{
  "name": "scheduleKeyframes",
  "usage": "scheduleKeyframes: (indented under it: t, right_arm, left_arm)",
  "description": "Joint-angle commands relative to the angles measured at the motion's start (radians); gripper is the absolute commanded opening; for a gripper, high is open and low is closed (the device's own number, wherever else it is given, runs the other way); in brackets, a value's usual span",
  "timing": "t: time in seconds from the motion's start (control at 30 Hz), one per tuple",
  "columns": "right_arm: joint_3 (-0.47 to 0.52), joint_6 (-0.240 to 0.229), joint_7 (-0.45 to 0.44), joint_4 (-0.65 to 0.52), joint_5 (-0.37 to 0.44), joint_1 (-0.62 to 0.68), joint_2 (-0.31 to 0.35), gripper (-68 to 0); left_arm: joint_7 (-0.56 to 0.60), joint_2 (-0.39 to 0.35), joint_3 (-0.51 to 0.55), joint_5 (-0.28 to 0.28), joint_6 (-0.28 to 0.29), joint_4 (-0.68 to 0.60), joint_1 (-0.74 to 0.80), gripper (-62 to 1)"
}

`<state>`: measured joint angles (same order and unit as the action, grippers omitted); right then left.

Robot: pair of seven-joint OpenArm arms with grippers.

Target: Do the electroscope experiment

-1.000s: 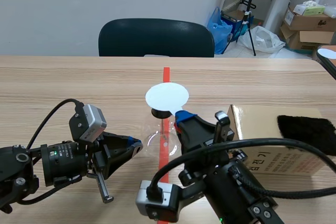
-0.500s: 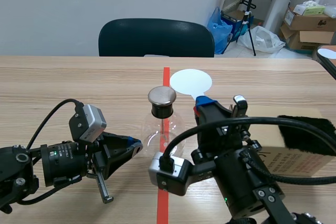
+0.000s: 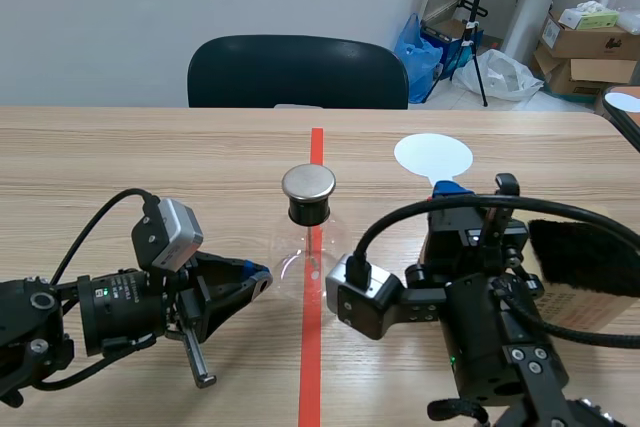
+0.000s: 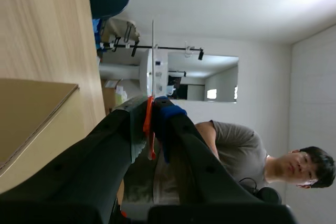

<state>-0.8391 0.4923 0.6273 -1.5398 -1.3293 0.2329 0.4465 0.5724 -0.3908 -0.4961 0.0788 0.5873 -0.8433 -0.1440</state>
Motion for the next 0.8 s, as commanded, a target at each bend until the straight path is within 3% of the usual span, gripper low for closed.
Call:
scheduleKeyframes:
  t: [0.0, 0.53, 0.77]
  right_arm:
    - [0.009, 0.011, 0.002, -0.004, -0.001, -0.026, 0.011, -66.6]
    - [0.009, 0.011, -0.008, -0.004, 0.002, -0.031, 0.011, -66.6]
    - [0.009, 0.011, -0.095, -0.004, 0.002, -0.031, 0.011, -66.6]
  left_arm:
    - [0.011, -0.003, 0.008, -0.01, 0.002, -0.019, 0.0, -58.2]
    - [0.011, -0.003, 0.008, -0.01, 0.002, -0.019, 0.0, -58.2]
    - [0.011, -0.003, 0.008, -0.01, 0.002, -0.019, 0.0, -58.1]
